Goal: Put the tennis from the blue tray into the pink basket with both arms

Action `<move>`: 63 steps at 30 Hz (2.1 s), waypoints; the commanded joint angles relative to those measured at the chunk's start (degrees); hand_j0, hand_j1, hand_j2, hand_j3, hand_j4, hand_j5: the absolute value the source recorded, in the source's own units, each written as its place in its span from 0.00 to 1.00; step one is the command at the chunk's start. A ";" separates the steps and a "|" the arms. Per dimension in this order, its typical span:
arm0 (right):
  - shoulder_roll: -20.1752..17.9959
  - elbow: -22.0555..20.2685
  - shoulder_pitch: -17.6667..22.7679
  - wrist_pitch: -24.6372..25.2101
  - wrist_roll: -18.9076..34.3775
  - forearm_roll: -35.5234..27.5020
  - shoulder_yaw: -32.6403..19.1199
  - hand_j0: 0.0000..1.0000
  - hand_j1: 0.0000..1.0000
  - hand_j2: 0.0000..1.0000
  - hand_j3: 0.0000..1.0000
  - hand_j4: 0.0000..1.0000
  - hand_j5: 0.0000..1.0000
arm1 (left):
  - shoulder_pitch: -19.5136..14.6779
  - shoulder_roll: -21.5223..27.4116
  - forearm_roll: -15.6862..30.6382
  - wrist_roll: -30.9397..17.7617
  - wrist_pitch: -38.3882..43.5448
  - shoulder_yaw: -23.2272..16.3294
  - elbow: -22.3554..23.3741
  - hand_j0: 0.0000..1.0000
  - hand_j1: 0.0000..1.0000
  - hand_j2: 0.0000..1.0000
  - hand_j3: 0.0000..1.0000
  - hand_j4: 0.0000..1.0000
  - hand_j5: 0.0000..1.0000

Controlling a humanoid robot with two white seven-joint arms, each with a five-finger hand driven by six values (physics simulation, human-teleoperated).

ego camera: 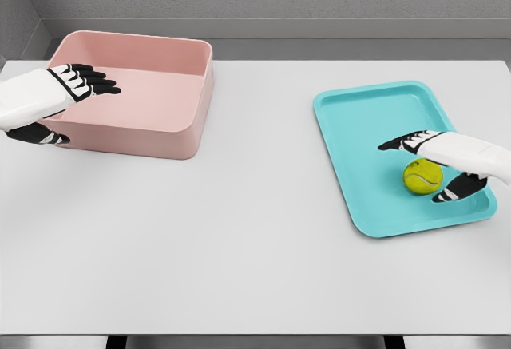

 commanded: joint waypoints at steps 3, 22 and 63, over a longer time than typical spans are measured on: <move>0.00 1.84 0.09 6.93 0.41 -0.52 0.12 1.00 1.00 1.00 1.00 1.00 1.00 | 0.00 0.57 0.32 0.01 0.06 0.04 -0.02 1.00 1.00 1.00 1.00 1.00 1.00; 1.40 3.25 -0.09 13.17 1.55 0.36 2.93 1.00 1.00 1.00 1.00 1.00 1.00 | 0.35 2.32 0.32 -0.79 0.06 -0.22 -2.66 1.00 1.00 1.00 1.00 1.00 1.00; 3.25 2.81 -4.22 17.13 2.78 0.80 7.32 0.53 0.53 0.53 0.53 0.53 0.53 | 0.44 2.32 0.32 -0.79 0.06 -0.22 -2.48 1.00 1.00 1.00 1.00 1.00 1.00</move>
